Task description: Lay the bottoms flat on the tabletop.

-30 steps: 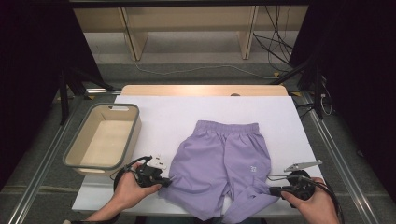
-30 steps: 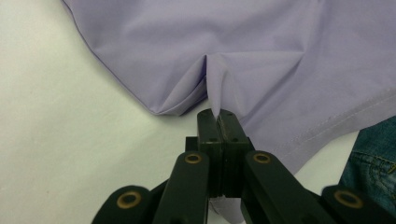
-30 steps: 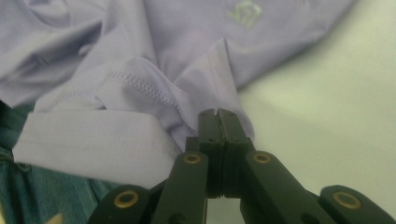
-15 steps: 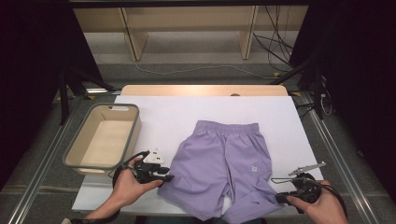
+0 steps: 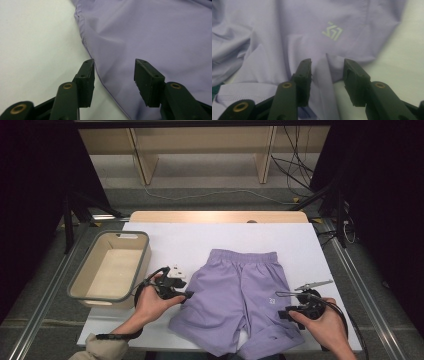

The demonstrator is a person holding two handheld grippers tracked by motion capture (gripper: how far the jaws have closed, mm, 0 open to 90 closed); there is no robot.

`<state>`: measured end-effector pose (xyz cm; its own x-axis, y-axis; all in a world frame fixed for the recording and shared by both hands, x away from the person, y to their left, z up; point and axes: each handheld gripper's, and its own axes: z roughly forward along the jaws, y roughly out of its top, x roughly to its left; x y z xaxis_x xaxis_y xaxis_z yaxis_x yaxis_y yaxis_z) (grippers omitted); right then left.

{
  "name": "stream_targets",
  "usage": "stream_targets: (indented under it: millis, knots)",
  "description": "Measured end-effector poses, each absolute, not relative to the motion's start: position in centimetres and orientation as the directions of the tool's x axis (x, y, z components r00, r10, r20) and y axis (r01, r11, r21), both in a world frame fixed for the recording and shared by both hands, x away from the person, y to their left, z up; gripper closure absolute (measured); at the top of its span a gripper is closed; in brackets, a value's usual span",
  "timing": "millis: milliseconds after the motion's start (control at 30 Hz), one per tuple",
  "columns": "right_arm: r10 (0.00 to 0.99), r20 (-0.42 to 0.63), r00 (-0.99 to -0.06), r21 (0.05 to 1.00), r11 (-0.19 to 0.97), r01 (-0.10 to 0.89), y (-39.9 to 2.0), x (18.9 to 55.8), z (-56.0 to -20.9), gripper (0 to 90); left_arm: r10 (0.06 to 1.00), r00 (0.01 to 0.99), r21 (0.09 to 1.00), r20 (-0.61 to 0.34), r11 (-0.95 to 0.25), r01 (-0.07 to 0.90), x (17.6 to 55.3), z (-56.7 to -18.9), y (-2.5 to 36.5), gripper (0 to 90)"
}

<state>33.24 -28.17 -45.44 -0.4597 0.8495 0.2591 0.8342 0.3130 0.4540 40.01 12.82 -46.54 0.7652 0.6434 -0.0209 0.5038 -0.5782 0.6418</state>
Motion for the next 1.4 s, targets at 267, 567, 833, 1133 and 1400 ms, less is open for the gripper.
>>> stream_targets:
  millis: [267, 567, 833, 1133, 1400]
  knots:
    - [0.853, 0.254, -0.457, 0.405, 0.335, 0.851, -27.6, 33.3, -45.7, 89.1, 0.64, 0.767, 0.611, -0.034, -0.594, 0.523, 40.9, -47.5, 12.0, 61.9]
    - [0.874, 0.23, -0.428, 0.39, 0.32, 0.863, -29.2, 31.9, -44.5, 89.4, 0.633, 0.773, 0.589, -0.034, -0.613, 0.527, 40.6, -47.9, 12.0, 79.6]
    - [0.893, 0.207, -0.399, 0.35, 0.313, 0.883, -30.4, 31.0, -44.5, 89.2, 0.638, 0.769, 0.572, -0.041, -0.616, 0.541, 40.5, -47.7, 12.0, 88.4]
    - [0.898, 0.181, -0.401, 0.299, 0.338, 0.892, -30.8, 31.4, -45.0, 84.6, 0.631, 0.775, 0.564, -0.048, -0.623, 0.542, 39.7, -47.0, 12.5, 88.7]
    - [0.912, 0.162, -0.378, 0.482, 0.261, 0.836, -30.9, 33.7, -43.8, 61.0, 0.657, 0.754, 0.656, -0.019, -0.561, 0.505, 41.1, -45.5, 12.3, 62.3]
